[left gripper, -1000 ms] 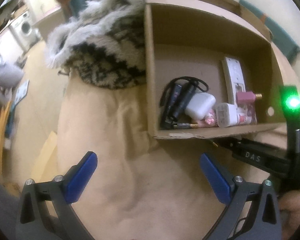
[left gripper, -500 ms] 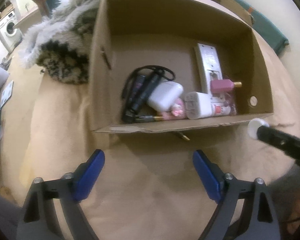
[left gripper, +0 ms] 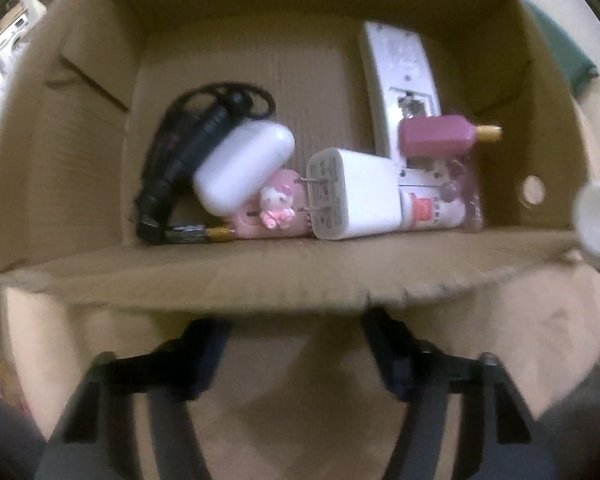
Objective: Organize rigid objects
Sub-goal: 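Grasp the AA battery with left tool while right tool holds the pill bottle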
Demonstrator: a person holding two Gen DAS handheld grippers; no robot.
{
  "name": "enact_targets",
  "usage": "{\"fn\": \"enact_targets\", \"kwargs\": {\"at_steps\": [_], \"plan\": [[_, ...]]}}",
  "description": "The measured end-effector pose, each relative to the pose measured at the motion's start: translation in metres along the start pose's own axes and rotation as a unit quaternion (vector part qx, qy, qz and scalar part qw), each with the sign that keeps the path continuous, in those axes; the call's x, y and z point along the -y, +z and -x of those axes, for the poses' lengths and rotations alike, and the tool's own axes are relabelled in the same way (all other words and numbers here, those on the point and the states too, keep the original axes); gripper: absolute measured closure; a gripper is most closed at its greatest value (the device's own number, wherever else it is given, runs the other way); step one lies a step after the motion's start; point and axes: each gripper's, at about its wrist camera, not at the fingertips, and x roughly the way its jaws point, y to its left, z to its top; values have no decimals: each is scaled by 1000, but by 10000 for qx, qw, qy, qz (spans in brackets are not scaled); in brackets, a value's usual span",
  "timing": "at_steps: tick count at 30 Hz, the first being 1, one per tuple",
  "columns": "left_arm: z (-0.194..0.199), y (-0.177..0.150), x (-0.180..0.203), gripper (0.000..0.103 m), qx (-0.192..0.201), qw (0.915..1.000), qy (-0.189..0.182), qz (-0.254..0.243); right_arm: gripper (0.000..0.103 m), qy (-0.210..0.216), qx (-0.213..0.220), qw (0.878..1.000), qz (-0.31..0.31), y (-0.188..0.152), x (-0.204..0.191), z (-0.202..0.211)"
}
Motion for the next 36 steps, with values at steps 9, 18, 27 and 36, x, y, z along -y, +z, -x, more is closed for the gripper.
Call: {"fn": "enact_targets", "kwargs": {"at_steps": [9,18,27,36], "plan": [[-13,22,11,83,2,9987,465,188,54,257,26,9995,177,-2,-8,4],[-8,22,8,94,53,9971,717,233,54,445,22,9986,278,6,0,7],[-5,25,22,94,9,9953,959,107,54,704,3,9966,420,6,-7,9],[25,-8,12,94,95,9960,881,97,54,747,0,9964,404,8,-5,10]]}}
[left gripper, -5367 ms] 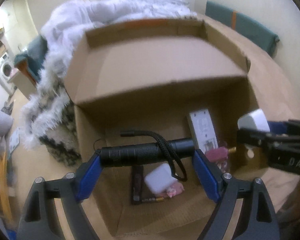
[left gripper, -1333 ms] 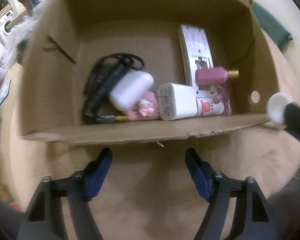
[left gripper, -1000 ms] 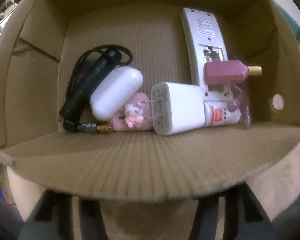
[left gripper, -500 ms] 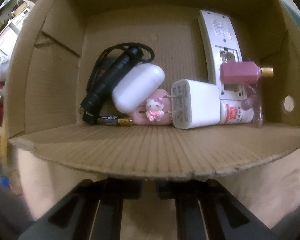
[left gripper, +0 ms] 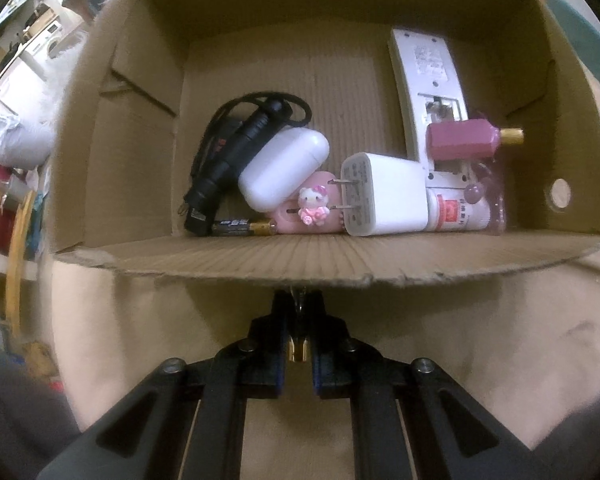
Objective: Organize rigid objects
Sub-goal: 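Grasp the AA battery with left tool while right tool holds the pill bottle, then lower pill bottle and battery into the box and open both tools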
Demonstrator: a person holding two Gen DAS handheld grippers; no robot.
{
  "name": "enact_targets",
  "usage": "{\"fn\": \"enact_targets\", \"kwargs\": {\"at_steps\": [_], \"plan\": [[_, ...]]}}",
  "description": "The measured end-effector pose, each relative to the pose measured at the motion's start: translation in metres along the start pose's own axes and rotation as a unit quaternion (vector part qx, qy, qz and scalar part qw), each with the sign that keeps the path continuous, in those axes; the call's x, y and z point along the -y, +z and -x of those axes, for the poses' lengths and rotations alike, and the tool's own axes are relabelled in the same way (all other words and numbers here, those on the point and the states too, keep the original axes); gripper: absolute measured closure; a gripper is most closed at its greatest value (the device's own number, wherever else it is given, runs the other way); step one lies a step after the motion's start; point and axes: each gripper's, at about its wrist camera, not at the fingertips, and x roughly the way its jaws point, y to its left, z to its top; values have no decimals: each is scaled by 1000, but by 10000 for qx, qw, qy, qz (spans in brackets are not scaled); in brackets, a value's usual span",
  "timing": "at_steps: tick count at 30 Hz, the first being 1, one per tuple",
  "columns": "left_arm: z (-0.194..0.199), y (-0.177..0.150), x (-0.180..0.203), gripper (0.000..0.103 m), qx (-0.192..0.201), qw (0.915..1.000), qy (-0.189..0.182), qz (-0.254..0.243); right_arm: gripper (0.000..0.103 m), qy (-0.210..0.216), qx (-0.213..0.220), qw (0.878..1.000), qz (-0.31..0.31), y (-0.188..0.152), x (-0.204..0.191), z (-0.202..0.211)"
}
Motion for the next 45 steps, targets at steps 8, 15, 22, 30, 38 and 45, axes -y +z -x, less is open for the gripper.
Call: {"fn": "enact_targets", "kwargs": {"at_steps": [8,15,22,30,38,45], "plan": [[27,-6,-11,94,459,9985,32,-288,54,-180,-25,9998,39,-2,0,-3],[57,-13,-40,94,817,9963,-135,-229,54,-256,19,9997,61,-2,-2,-4],[105,-14,-57,94,1367,9895,-403,-256,54,-452,129,9988,119,1,-4,-3],[134,26,-61,94,1883,9792,-609,-451,54,-486,268,9983,153,16,-4,-5],[111,62,-57,94,1912,9775,-490,-748,54,-629,277,9962,540,45,-15,-36],[65,76,-55,94,1441,9855,-445,-778,54,-673,-213,9965,457,48,-8,-73]]}}
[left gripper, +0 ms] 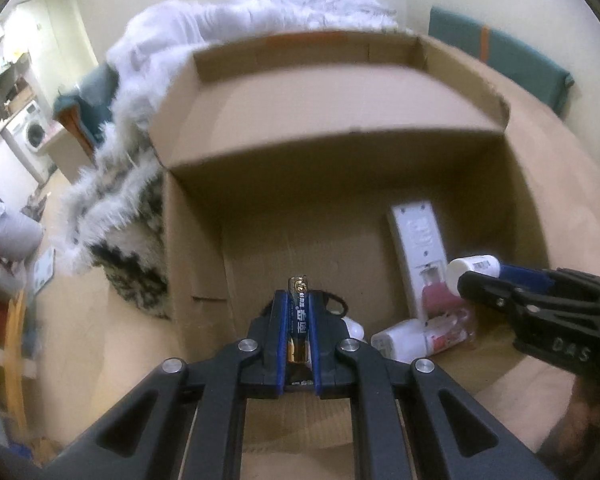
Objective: Organize rigid objects
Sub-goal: 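Lower pill bottle and battery into the box and open both tools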
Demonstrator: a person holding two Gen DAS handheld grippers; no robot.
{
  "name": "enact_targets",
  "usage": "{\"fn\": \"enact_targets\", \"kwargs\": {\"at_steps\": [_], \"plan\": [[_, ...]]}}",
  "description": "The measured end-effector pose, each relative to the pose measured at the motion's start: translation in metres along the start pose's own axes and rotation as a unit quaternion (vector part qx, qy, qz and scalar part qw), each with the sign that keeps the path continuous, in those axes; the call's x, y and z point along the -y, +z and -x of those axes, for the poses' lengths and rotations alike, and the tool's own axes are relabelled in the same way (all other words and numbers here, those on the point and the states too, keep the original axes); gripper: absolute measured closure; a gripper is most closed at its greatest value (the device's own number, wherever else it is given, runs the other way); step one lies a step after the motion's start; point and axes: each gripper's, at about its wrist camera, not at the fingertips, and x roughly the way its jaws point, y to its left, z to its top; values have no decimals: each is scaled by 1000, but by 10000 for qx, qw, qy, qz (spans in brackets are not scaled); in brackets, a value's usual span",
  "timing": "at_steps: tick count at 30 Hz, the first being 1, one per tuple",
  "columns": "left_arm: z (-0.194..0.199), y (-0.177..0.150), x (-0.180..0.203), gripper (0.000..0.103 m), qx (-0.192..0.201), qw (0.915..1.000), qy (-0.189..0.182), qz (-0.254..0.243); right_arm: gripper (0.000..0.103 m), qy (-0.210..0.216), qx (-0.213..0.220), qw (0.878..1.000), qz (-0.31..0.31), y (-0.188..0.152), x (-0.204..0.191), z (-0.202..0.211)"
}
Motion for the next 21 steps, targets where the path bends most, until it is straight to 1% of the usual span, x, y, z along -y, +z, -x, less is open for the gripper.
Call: {"fn": "enact_targets", "kwargs": {"at_steps": [4,11,16,21], "plan": [[-19,-3,5,94,-171,9998,-37,-43,54,-145,-28,9998,134,-3,-3,-3],[-38,-5,9,94,-359,9992,5,-146,54,-211,-72,9997,139,-3,-1,-8],[-45,-7,5,94,-413,9990,105,-140,54,-176,-73,9998,79,-2,-1,-9],[-45,-6,5,94,-516,9986,89,-83,54,-51,-21,10000,-17,0,1,-5]]}}
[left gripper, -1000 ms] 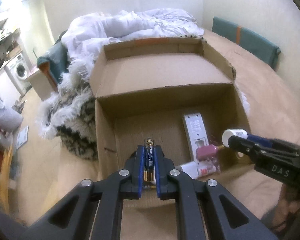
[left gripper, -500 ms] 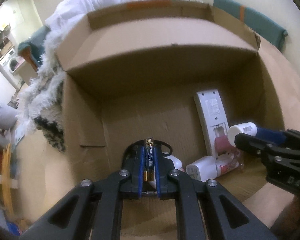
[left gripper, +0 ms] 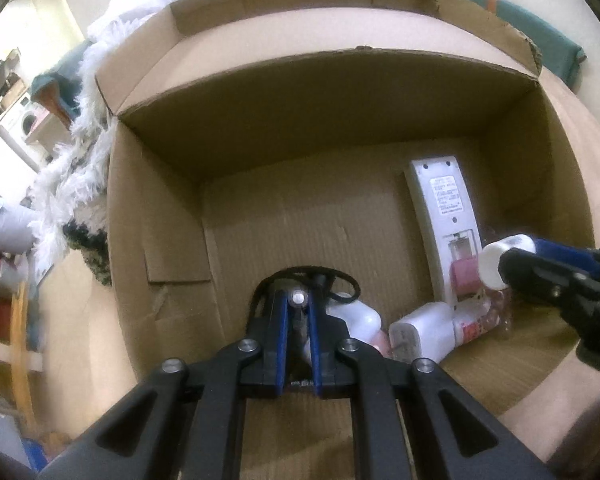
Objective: Organize rigid objects
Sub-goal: 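Lower pill bottle and battery into the box and open both tools, then withdraw both open tools up and away from the box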
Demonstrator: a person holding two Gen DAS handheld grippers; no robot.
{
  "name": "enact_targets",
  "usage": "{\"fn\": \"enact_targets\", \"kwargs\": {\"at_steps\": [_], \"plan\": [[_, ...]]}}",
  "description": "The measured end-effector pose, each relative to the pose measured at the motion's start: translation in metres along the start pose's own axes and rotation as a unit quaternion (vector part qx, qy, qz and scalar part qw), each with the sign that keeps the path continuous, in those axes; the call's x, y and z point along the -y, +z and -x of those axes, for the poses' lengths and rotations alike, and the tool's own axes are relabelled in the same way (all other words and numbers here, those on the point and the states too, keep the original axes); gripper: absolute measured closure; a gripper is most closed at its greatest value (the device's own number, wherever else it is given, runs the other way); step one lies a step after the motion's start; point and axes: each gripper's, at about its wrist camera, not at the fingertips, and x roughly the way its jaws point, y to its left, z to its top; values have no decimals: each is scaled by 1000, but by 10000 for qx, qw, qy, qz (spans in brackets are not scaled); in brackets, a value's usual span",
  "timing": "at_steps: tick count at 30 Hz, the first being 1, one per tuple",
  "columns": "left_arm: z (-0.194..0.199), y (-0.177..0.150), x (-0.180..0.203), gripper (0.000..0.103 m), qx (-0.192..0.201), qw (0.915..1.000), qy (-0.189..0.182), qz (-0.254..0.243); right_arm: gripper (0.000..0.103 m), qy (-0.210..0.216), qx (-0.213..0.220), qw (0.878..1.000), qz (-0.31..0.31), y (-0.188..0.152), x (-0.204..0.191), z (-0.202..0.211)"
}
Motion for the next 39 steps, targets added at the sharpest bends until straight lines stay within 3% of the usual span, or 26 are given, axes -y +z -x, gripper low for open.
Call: {"fn": "enact_targets", "kwargs": {"at_steps": [2,4,6,8,9,11,12,18,25,30,33,37,39], "plan": [[3,0,0,91,-15,10000,-51,39,48,72,46,10000,-37,1,1,3],[8,0,-3,75,-24,9999,-48,102,35,131,154,9998,-53,1,0,9],[17,-2,-9,44,76,9996,-117,246,31,193,239,9995,-100,1,1,15],[27,-2,-14,35,202,9992,-156,291,29,224,274,9992,-178,1,2,20],[33,-2,-15,34,248,9992,-143,281,25,277,327,9988,-222,1,2,24],[43,-3,-18,34,289,9992,-135,245,4,241,495,9982,-251,-1,0,33],[48,-4,-19,34,308,9991,-170,238,1,169,600,9978,-224,-2,-2,38],[103,-19,-38,31,1128,9927,102,414,0,-483,1043,9931,232,-16,-25,68],[120,-47,-59,23,1040,9919,-265,682,0,-813,1097,9900,348,-46,-36,88],[128,-71,-73,1,1049,9878,-591,988,0,-775,1203,9894,230,-68,-40,103],[130,-78,-81,0,1025,9868,-532,1131,0,-846,1306,9874,289,-80,-48,109],[138,-79,-87,0,1063,9877,-421,1066,0,-596,1331,9892,172,-92,-53,114],[143,-81,-86,0,1186,9876,-318,981,0,-782,1331,9875,317,-95,-58,113]]}}
